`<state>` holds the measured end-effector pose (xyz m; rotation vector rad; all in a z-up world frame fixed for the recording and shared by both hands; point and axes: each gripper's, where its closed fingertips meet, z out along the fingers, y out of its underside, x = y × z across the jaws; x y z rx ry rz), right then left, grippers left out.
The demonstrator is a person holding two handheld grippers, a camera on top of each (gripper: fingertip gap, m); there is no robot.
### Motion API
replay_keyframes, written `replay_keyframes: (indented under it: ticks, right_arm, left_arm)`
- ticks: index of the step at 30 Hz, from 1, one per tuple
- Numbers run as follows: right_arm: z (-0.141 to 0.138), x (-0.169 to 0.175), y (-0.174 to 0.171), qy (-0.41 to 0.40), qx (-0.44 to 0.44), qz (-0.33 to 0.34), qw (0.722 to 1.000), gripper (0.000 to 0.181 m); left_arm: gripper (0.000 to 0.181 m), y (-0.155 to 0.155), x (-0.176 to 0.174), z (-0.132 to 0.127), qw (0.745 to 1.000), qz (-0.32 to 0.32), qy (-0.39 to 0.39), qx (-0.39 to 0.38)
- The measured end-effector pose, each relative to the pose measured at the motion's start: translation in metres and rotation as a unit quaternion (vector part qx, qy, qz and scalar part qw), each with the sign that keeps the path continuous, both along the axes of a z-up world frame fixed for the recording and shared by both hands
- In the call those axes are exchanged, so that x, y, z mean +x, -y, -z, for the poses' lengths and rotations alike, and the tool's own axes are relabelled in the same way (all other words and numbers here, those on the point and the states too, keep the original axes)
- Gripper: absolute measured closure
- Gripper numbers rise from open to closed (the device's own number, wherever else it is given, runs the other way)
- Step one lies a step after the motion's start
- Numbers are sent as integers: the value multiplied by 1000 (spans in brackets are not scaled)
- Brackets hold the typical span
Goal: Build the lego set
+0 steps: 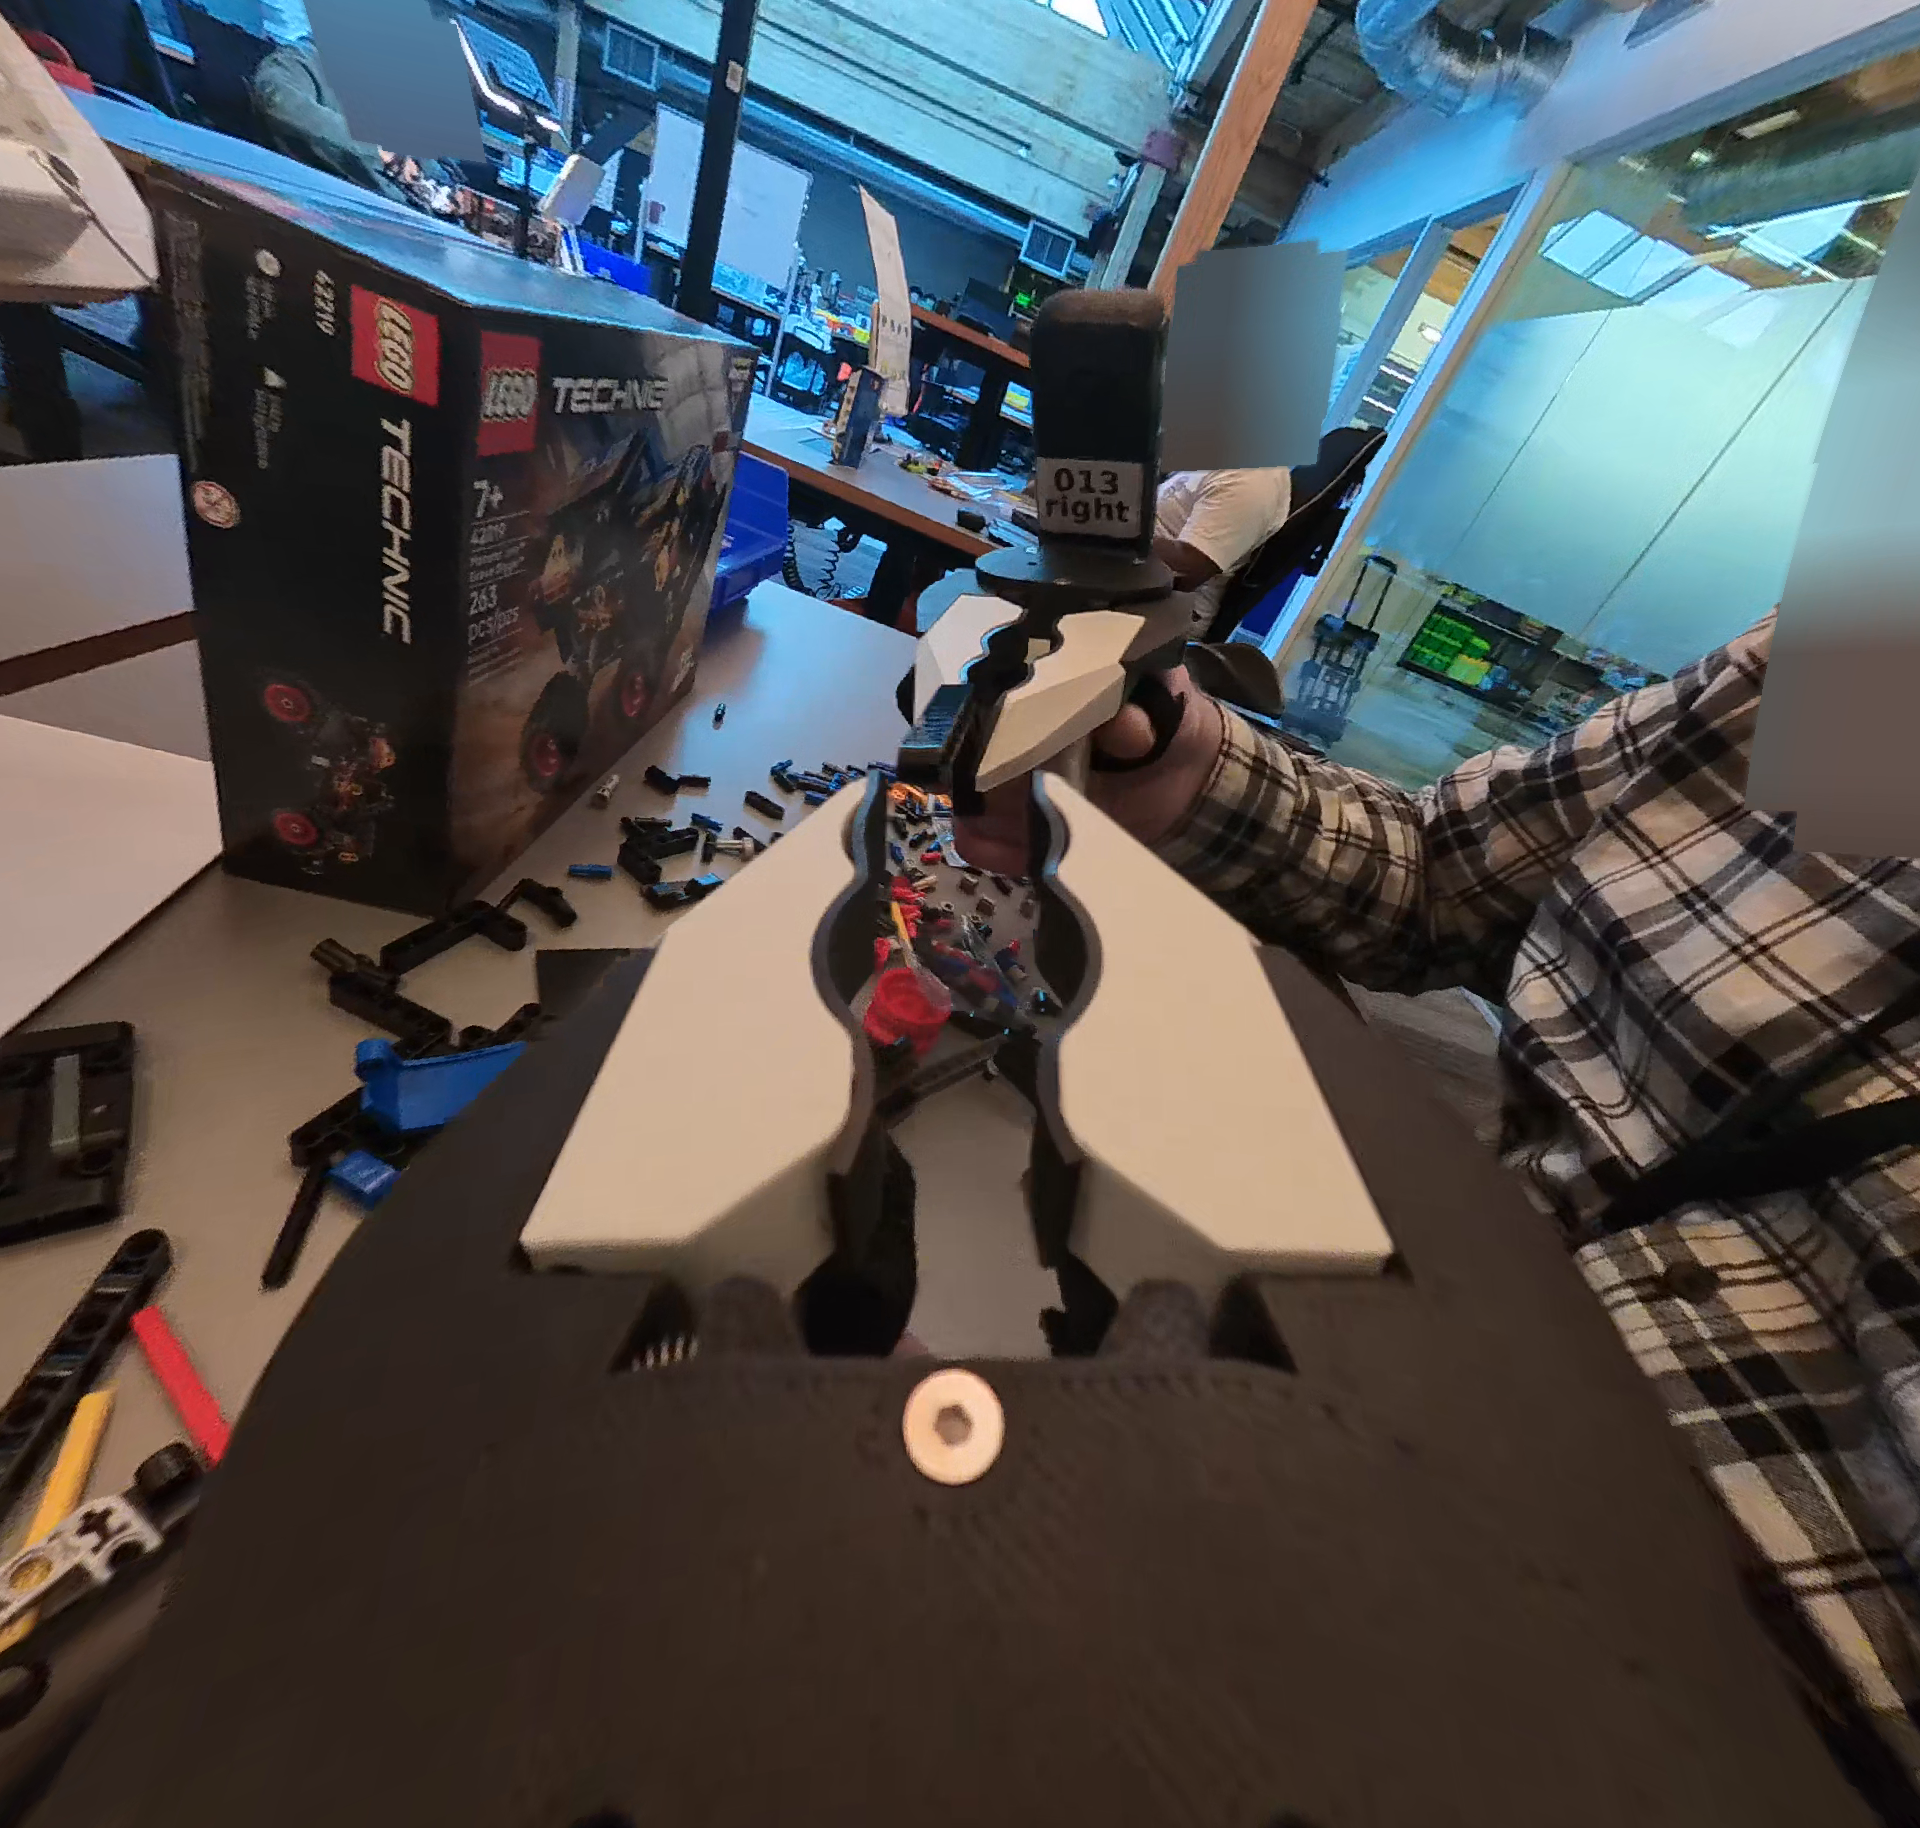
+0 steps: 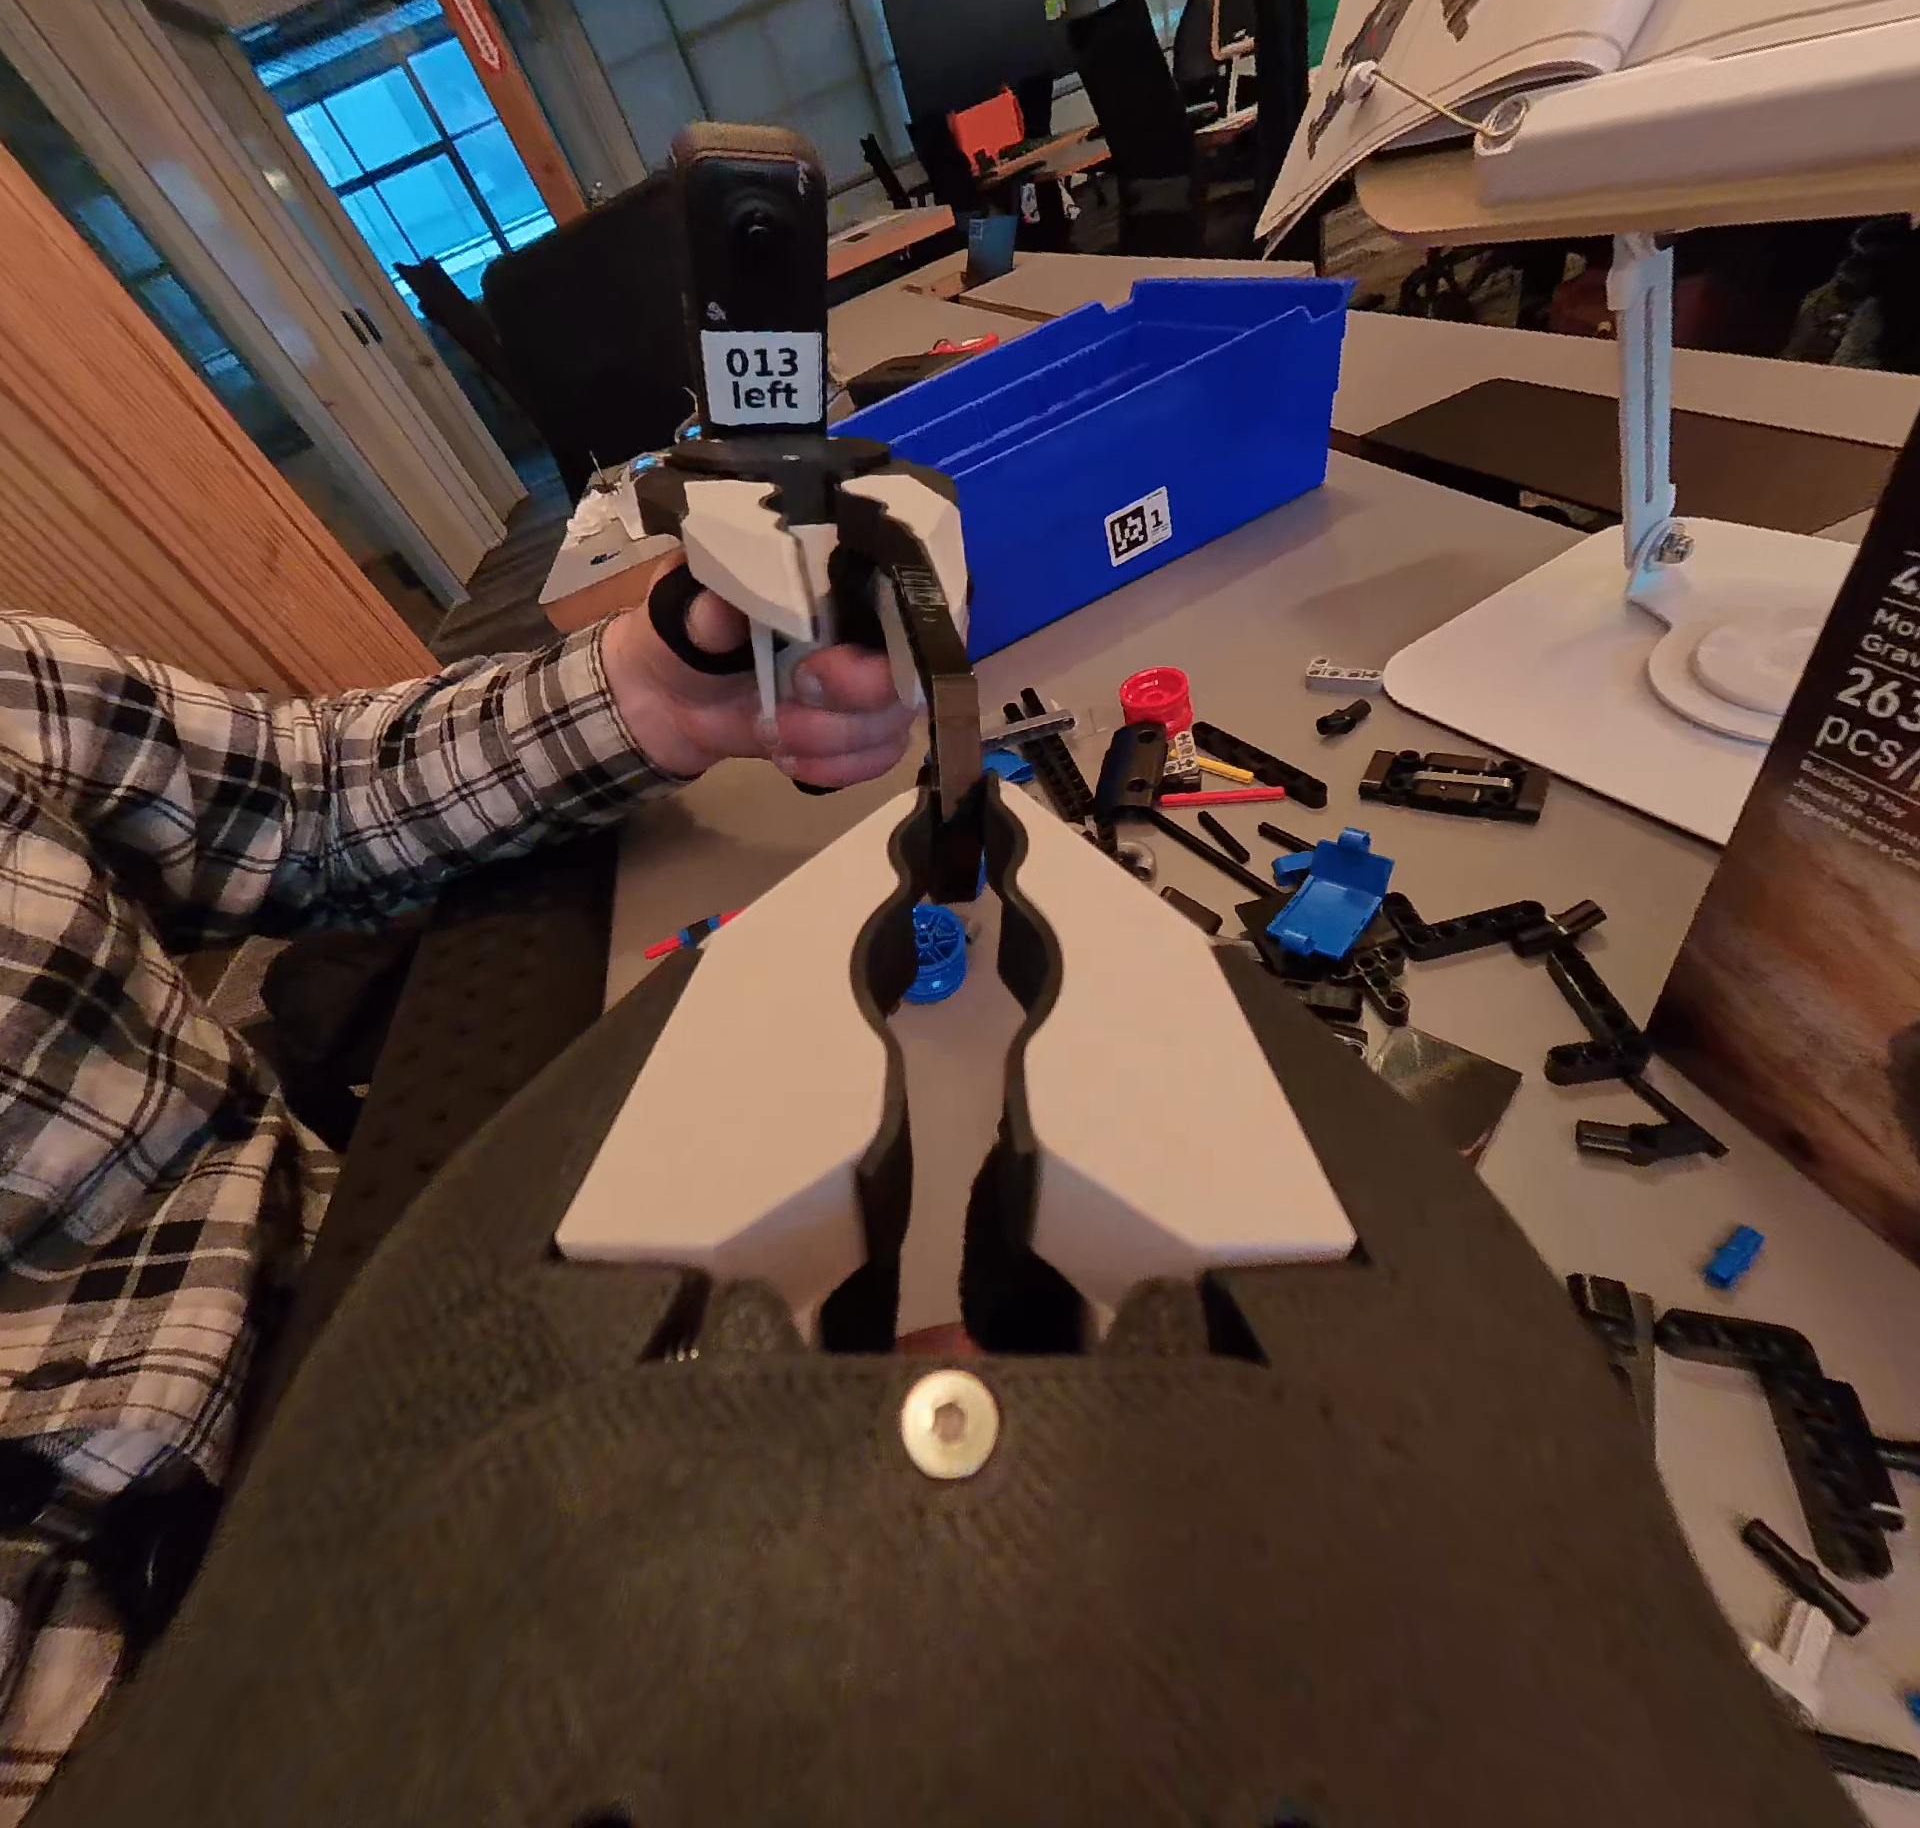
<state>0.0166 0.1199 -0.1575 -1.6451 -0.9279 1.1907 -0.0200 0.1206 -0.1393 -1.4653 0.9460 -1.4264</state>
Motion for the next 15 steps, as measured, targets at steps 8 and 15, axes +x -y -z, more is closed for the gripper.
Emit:
replay_keyframes:
  ticks: [8,15]
  right_arm:
    - [4,-8,11,22,20,-21,999,174]
    - [7,-24,24,74,77,-49,993,174]
  left_arm:
    - [176,8,-2,-1,999,15,-17,29]
    - [176,22,-8,-7,996,35,-48,62]
